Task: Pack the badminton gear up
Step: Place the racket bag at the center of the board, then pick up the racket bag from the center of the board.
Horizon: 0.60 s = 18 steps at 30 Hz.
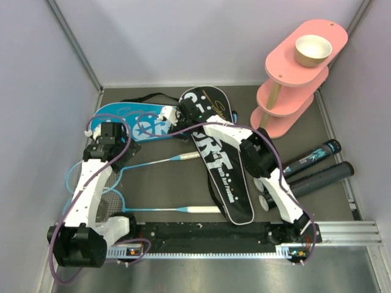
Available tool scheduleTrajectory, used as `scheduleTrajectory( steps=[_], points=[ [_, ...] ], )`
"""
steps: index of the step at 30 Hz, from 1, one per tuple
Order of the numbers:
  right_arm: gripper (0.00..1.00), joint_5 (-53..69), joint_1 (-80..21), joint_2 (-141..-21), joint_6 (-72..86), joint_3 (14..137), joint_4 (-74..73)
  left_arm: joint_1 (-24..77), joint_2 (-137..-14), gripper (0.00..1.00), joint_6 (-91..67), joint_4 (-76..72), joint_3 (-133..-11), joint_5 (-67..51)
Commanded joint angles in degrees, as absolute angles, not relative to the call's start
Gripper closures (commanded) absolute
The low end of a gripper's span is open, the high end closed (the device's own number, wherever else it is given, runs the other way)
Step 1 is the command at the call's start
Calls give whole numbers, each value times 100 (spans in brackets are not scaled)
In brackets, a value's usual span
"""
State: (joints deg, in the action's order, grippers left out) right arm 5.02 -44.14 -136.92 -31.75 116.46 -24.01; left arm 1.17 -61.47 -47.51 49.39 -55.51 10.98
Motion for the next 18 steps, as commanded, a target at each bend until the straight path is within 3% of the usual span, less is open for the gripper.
scheduleTrajectory(
  steps=[1,5,11,12,14,17,18],
  points=[
    [18,615,-4632,-13956,-3481,12207,-2197,44,-5959,13,-4965,4895,-5484,1230],
    [22,721,-4649,-14351,-3568,12620,-2425,-237,-5933,11,-5211,5167,-5581,1379],
    [45,738,-4702,-14818,-3762,13131,-2769,-491,-5845,6,-5607,5370,-5634,1196],
    [54,747,-4702,-14862,-3779,13148,-2786,-570,-5888,6,-5703,5379,-5625,1082],
    [62,826,-4728,-14906,-3814,13201,-2812,-842,-5959,5,-5792,5353,-5608,652],
    [87,896,-4772,-14906,-3832,13289,-2813,-1526,-6222,5,-6107,5204,-5441,-269],
    [100,923,-4790,-14828,-3771,13315,-2804,-1703,-6275,5,-6178,5055,-5240,-594]
  ],
)
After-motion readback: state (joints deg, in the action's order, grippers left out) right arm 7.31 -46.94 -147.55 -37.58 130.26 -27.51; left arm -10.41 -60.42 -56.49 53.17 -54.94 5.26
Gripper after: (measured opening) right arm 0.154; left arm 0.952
